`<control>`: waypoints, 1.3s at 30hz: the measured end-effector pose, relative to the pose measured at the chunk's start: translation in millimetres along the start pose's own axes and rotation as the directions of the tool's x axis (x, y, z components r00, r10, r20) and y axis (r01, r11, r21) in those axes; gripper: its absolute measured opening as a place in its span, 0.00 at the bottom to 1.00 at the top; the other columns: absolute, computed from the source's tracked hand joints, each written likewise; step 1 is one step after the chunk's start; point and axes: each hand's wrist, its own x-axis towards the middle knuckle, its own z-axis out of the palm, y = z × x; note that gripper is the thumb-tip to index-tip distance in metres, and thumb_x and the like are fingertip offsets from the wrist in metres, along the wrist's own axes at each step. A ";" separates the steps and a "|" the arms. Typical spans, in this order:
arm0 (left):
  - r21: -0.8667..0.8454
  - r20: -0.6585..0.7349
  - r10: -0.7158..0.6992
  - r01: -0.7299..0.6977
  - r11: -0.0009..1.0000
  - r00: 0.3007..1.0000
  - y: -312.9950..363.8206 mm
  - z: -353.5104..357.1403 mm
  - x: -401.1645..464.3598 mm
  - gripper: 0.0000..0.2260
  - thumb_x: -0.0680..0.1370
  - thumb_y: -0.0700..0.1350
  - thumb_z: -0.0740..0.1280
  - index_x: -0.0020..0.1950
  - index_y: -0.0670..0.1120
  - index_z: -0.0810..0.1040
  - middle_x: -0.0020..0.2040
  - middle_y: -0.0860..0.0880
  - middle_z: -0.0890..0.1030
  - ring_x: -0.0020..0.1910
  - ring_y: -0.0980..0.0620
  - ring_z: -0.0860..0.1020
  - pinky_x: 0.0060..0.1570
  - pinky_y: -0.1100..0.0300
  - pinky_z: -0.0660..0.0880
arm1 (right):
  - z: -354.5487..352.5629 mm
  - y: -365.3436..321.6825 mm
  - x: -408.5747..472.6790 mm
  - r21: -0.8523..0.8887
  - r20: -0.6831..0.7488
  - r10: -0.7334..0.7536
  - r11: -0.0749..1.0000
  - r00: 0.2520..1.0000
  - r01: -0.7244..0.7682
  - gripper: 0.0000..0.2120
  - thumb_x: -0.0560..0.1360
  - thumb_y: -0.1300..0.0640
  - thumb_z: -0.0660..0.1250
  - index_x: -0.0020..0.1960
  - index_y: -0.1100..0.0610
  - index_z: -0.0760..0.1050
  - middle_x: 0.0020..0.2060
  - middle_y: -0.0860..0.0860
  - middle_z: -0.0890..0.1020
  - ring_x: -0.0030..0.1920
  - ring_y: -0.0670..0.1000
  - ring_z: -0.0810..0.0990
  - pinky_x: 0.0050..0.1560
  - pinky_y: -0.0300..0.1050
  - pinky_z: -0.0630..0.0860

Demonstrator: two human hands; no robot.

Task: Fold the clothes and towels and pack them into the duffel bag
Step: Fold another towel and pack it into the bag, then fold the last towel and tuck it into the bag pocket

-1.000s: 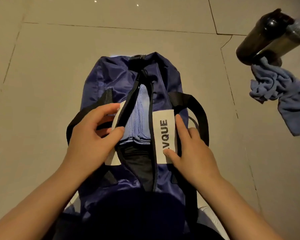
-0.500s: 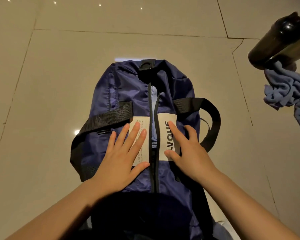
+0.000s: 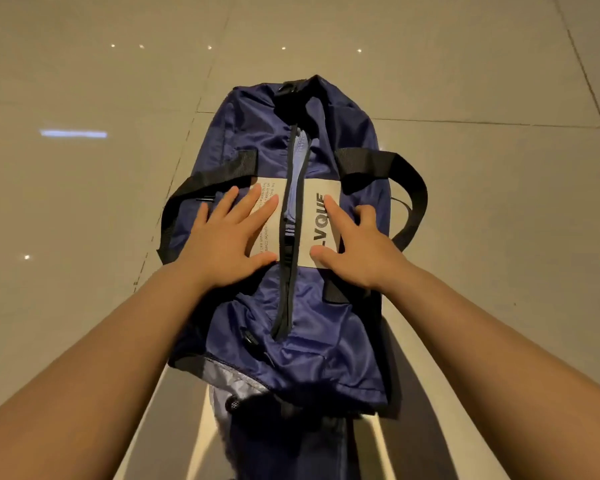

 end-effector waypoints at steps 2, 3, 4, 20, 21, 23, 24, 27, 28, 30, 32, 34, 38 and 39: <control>-0.114 0.011 -0.098 0.099 0.989 0.995 -19.9 -6.8 -13.6 0.40 0.72 0.69 0.58 0.76 0.61 0.41 0.78 0.57 0.41 0.78 0.47 0.42 0.73 0.38 0.46 | 8.4 -19.2 16.6 -0.003 0.030 -0.059 0.998 0.998 0.059 0.39 0.77 0.42 0.62 0.77 0.39 0.38 0.76 0.55 0.43 0.68 0.65 0.68 0.66 0.49 0.66; -0.183 0.007 -0.117 0.116 0.976 0.993 -29.2 -7.9 -23.2 0.41 0.70 0.70 0.57 0.76 0.60 0.41 0.78 0.57 0.42 0.78 0.47 0.43 0.74 0.40 0.46 | 12.9 -28.0 23.1 -0.013 0.042 -0.087 0.996 0.995 0.087 0.40 0.77 0.42 0.63 0.77 0.39 0.38 0.76 0.55 0.42 0.68 0.65 0.67 0.66 0.50 0.66; -0.239 0.005 -0.132 0.130 0.962 0.991 -36.0 -9.4 -34.2 0.41 0.68 0.71 0.55 0.75 0.59 0.42 0.78 0.56 0.43 0.78 0.47 0.44 0.75 0.44 0.46 | 16.8 -35.9 28.1 -0.022 0.053 -0.110 0.994 0.993 0.111 0.41 0.77 0.41 0.63 0.77 0.39 0.37 0.77 0.56 0.41 0.70 0.65 0.66 0.67 0.50 0.65; -0.025 -0.204 0.345 -0.357 0.934 0.916 169.3 0.5 -34.3 0.22 0.76 0.51 0.58 0.70 0.51 0.70 0.68 0.46 0.74 0.65 0.45 0.74 0.67 0.36 0.60 | -18.2 96.1 -66.8 0.004 -0.268 0.030 1.000 0.963 -0.030 0.25 0.81 0.45 0.57 0.76 0.45 0.57 0.74 0.52 0.59 0.70 0.55 0.66 0.67 0.50 0.68; 0.029 -0.169 0.408 -0.409 0.912 0.897 188.7 2.6 -32.8 0.22 0.75 0.52 0.57 0.69 0.51 0.72 0.67 0.45 0.76 0.63 0.45 0.76 0.66 0.34 0.60 | -19.1 117.2 -82.2 0.011 -0.274 0.087 0.996 0.958 -0.087 0.25 0.81 0.46 0.58 0.76 0.46 0.58 0.74 0.52 0.59 0.71 0.55 0.65 0.67 0.50 0.68; 0.086 -0.108 0.500 -0.493 0.866 0.859 229.8 12.2 -29.2 0.22 0.75 0.53 0.55 0.65 0.50 0.76 0.65 0.44 0.78 0.62 0.44 0.78 0.64 0.32 0.63 | -19.2 164.9 -118.3 0.015 -0.279 0.205 0.978 0.938 -0.209 0.25 0.80 0.47 0.59 0.76 0.47 0.58 0.75 0.52 0.58 0.72 0.56 0.63 0.68 0.50 0.66; 0.094 -0.085 0.529 -0.522 0.848 0.844 252.5 17.8 -27.9 0.22 0.75 0.53 0.54 0.65 0.51 0.76 0.65 0.44 0.77 0.62 0.43 0.77 0.62 0.32 0.64 | -19.0 190.1 -138.6 0.017 -0.279 0.267 0.962 0.923 -0.273 0.26 0.80 0.47 0.59 0.76 0.48 0.58 0.75 0.52 0.58 0.72 0.56 0.63 0.68 0.50 0.66; 0.005 0.079 0.519 -0.521 0.853 0.851 323.6 41.9 -23.0 0.29 0.77 0.61 0.55 0.77 0.58 0.54 0.78 0.46 0.59 0.74 0.42 0.63 0.65 0.31 0.60 | -22.4 264.9 -203.2 0.092 -0.301 0.474 0.878 0.827 -0.470 0.25 0.80 0.48 0.60 0.75 0.50 0.59 0.73 0.53 0.60 0.71 0.57 0.63 0.67 0.52 0.66; -0.021 0.199 0.485 -0.491 0.871 0.851 344.1 54.5 -17.9 0.35 0.76 0.66 0.56 0.76 0.63 0.39 0.80 0.49 0.45 0.78 0.42 0.50 0.67 0.30 0.55 | -25.2 287.6 -223.3 0.150 -0.313 0.550 0.833 0.774 -0.532 0.25 0.80 0.49 0.60 0.74 0.50 0.60 0.72 0.54 0.60 0.70 0.58 0.63 0.65 0.52 0.67; -0.020 0.381 0.395 -0.420 0.907 0.836 384.2 76.7 -4.3 0.46 0.69 0.76 0.57 0.70 0.65 0.24 0.74 0.53 0.26 0.76 0.42 0.32 0.67 0.28 0.48 | -32.3 328.4 -258.2 0.254 -0.338 0.673 0.738 0.658 -0.625 0.24 0.79 0.50 0.61 0.74 0.50 0.61 0.71 0.55 0.61 0.69 0.59 0.63 0.64 0.52 0.67; 0.023 0.438 0.351 -0.401 0.916 0.827 418.3 96.8 8.2 0.51 0.63 0.80 0.57 0.70 0.64 0.24 0.72 0.52 0.22 0.73 0.41 0.27 0.64 0.24 0.46 | -38.9 363.9 -282.9 0.296 -0.345 0.741 0.669 0.576 -0.682 0.24 0.79 0.50 0.62 0.73 0.50 0.61 0.71 0.56 0.60 0.69 0.59 0.61 0.65 0.53 0.66; 0.106 0.509 0.292 -0.396 0.912 0.810 440.1 112.0 15.5 0.54 0.61 0.82 0.55 0.71 0.62 0.24 0.71 0.51 0.20 0.71 0.39 0.24 0.61 0.21 0.46 | -47.7 394.5 -298.3 0.311 -0.353 0.778 0.622 0.520 -0.719 0.26 0.79 0.50 0.62 0.74 0.50 0.59 0.73 0.56 0.58 0.71 0.60 0.58 0.67 0.54 0.64; 0.196 0.588 0.199 -0.376 0.906 0.784 451.2 119.8 18.5 0.54 0.58 0.83 0.51 0.66 0.62 0.19 0.66 0.50 0.15 0.67 0.38 0.20 0.60 0.20 0.45 | -73.9 444.8 -306.1 0.280 -0.397 0.777 0.609 0.488 -0.742 0.31 0.79 0.47 0.62 0.77 0.51 0.54 0.77 0.54 0.50 0.76 0.58 0.49 0.73 0.53 0.55; 0.215 0.612 0.175 -0.375 0.902 0.771 451.9 116.8 19.9 0.54 0.58 0.83 0.51 0.65 0.62 0.18 0.64 0.50 0.14 0.66 0.38 0.19 0.60 0.20 0.45 | -82.5 454.8 -305.7 0.244 -0.404 0.759 0.627 0.510 -0.740 0.32 0.79 0.47 0.62 0.78 0.51 0.52 0.78 0.54 0.49 0.76 0.58 0.48 0.73 0.53 0.54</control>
